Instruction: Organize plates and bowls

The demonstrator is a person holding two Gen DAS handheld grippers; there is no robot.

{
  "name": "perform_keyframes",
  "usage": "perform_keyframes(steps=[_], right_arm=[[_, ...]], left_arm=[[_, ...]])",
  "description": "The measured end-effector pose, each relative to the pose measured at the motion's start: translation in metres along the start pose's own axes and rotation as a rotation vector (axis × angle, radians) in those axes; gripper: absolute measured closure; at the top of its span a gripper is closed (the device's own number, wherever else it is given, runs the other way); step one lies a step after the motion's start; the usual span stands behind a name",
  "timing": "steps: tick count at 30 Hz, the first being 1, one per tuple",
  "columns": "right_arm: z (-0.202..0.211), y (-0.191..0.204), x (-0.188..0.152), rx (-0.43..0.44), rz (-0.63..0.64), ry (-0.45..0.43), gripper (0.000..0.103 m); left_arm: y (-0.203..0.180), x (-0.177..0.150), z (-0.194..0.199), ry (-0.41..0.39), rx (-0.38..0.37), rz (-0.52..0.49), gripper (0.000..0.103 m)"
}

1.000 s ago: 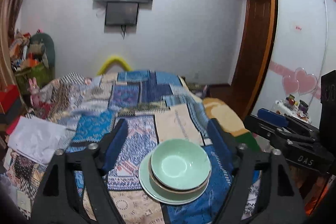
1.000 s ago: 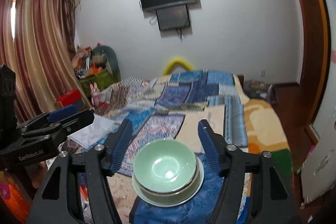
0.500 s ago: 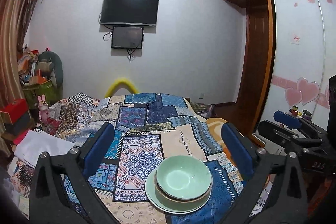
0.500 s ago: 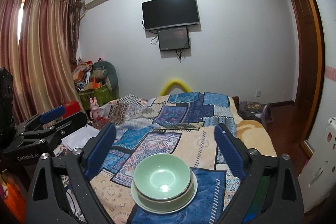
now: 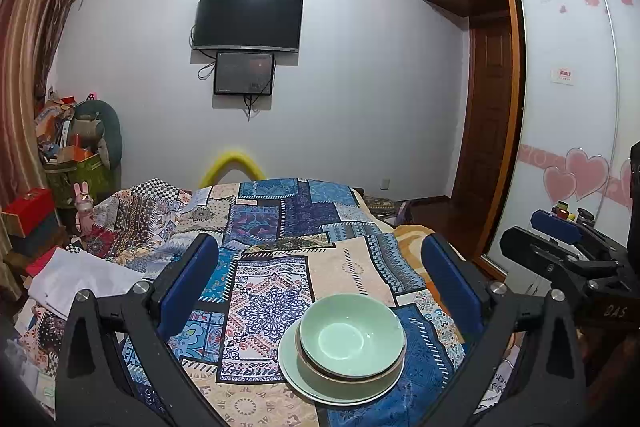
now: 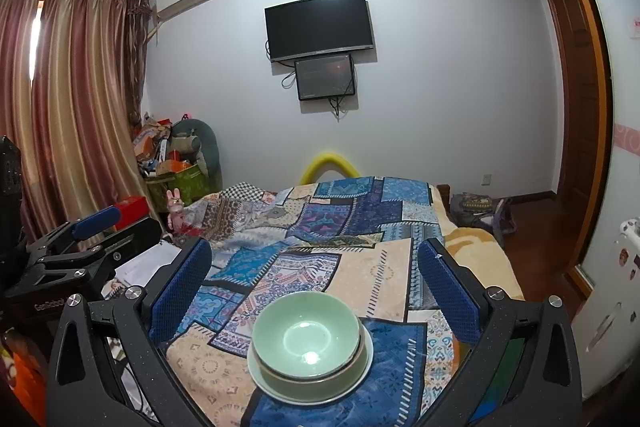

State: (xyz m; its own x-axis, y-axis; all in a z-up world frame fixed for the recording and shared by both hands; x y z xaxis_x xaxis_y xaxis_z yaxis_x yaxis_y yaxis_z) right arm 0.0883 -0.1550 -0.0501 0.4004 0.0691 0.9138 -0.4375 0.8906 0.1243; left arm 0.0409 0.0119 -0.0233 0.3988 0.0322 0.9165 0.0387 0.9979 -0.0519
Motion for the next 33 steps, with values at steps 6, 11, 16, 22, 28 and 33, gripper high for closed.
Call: perform_keyframes(steps=[6, 11, 16, 22, 28, 33], right_arm=[[0.0021, 0.0017, -0.0012, 0.003, 0.008, -0.008, 0.000], [0.0030, 0.0036, -0.0005, 0.005, 0.013, -0.012, 0.000], [0.0041, 0.0046, -0.0002, 0.010, 0.017, -0.016, 0.000], [0.0053, 0.0054, -0.0004, 0.011, 0.021, -0.019, 0.000], [0.0066, 0.0075, 0.0011, 0.010, 0.029, -0.021, 0.000], [0.0064, 0.0072, 0.0015, 0.011, 0.029, -0.021, 0.000]], left_arm=[[-0.0006, 0.0002, 0.0005, 0.000, -0.002, -0.001, 0.000], [-0.0008, 0.0001, 0.0008, -0.001, -0.001, 0.000, 0.000], [-0.0004, 0.0000, 0.0008, 0.000, -0.001, -0.001, 0.000], [0.0000, -0.0012, 0.0010, 0.001, -0.003, 0.000, 0.000], [0.0001, -0.0026, 0.0009, 0.001, -0.006, 0.003, 0.000], [0.0000, -0.0020, -0.0001, 0.003, -0.010, 0.002, 0.000]])
Point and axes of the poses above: each gripper's, at about its wrist camera, not at the fingertips, and z roughly against the way its jaws point, y to its left, x to its top, the point moved 5 cm from there along -z, roughly the way its jaws point, and after that the axes turned 8 degrees about y, right-handed, at the moved point
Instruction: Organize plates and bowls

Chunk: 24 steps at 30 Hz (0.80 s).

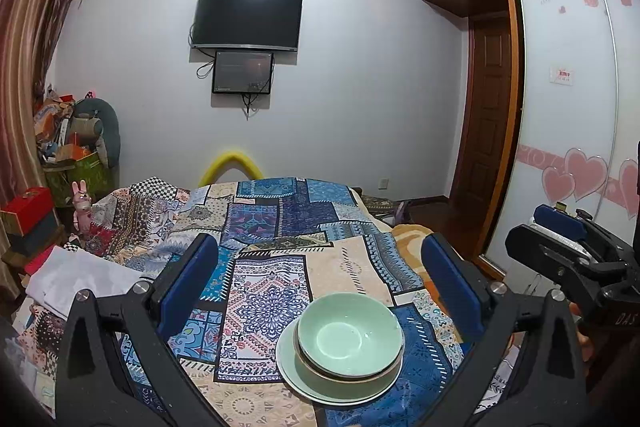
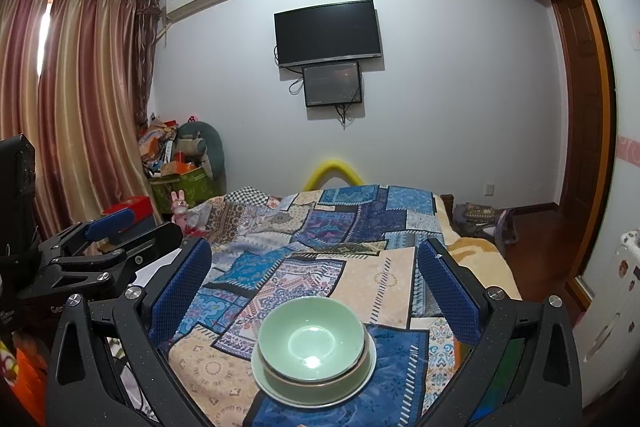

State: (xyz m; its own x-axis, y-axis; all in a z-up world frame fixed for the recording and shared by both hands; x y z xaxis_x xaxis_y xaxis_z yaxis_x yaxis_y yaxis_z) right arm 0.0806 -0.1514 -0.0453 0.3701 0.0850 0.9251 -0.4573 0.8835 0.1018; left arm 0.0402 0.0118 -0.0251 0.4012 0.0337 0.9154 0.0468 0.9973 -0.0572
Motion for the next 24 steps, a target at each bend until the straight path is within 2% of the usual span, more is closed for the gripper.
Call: perform_keyframes(steps=[24], right_arm=[[0.0003, 0.0014, 0.0005, 0.002, 0.010, 0.007, 0.000]], left_arm=[[-0.0029, -0.0009, -0.0013, 0.001, -0.026, 0.007, 0.000]])
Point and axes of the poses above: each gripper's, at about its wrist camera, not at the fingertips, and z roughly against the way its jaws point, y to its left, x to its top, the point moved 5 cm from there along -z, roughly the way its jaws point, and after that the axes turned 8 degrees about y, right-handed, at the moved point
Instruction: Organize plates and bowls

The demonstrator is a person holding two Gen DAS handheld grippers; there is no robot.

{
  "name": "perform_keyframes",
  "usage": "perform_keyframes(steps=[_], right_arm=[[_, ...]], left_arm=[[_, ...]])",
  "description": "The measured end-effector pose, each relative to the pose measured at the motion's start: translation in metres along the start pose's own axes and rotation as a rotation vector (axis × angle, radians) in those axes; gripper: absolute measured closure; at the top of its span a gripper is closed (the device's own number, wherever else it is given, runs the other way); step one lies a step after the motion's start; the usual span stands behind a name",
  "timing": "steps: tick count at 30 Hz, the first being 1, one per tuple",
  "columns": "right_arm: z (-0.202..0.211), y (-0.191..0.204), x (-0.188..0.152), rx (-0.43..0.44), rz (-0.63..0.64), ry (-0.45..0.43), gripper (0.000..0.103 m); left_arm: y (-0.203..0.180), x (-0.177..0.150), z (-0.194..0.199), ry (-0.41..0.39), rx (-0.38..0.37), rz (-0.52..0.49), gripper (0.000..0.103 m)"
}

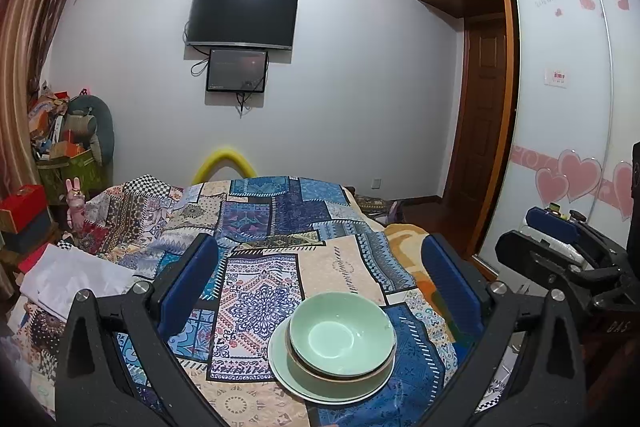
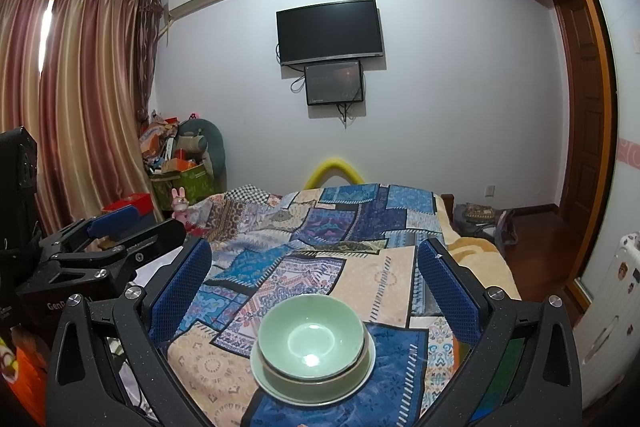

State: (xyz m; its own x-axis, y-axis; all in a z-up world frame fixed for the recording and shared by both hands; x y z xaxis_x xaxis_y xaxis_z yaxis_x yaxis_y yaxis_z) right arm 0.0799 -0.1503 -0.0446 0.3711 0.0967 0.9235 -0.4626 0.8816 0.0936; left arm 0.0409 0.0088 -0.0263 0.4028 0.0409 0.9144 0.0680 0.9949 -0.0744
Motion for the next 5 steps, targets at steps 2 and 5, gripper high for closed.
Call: perform_keyframes(steps=[2, 5], right_arm=[[-0.0004, 0.0001, 0.0000, 0.002, 0.000, 0.002, 0.000], [-0.0018, -0.0003, 0.0001, 0.002, 0.001, 0.005, 0.000]], left_arm=[[0.0002, 0.0000, 0.0004, 0.000, -0.002, 0.000, 0.000], [-0.0007, -0.0012, -0.0007, 0.011, -0.010, -0.001, 0.000]])
Point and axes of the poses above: each gripper's, at about its wrist camera, not at the fingertips, and z roughly against the way its jaws point, y to its left, x to its top, the point moved 5 cm from there along -z, roughly the way its jaws point, and after that the axes turned 8 degrees about y, right-handed, at the moved point
